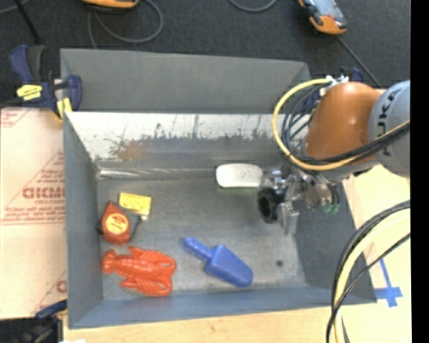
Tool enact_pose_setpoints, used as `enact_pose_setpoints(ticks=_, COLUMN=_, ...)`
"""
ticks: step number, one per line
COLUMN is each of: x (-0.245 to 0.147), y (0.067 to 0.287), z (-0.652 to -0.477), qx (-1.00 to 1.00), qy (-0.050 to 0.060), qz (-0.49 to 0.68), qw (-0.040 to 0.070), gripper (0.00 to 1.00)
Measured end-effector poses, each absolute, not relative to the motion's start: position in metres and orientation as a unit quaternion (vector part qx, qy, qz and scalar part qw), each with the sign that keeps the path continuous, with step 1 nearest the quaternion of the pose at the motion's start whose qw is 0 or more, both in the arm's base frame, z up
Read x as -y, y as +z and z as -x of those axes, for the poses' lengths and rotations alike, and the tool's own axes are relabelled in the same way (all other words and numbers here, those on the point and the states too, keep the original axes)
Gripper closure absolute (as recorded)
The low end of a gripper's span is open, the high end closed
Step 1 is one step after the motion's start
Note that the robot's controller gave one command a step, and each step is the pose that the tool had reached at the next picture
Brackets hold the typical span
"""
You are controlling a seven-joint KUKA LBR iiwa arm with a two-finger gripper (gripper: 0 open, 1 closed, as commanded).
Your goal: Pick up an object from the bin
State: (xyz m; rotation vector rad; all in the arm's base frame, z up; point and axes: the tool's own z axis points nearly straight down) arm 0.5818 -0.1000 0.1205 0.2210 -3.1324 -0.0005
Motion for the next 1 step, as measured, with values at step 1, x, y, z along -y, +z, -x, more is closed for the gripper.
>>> enact_pose_setpoints(ticks=1, x=0.0810, y=0.3261, z=-0.6113, qx=0.997, qy=0.002, qz=-0.078, qw=-0.006, gripper=1.00)
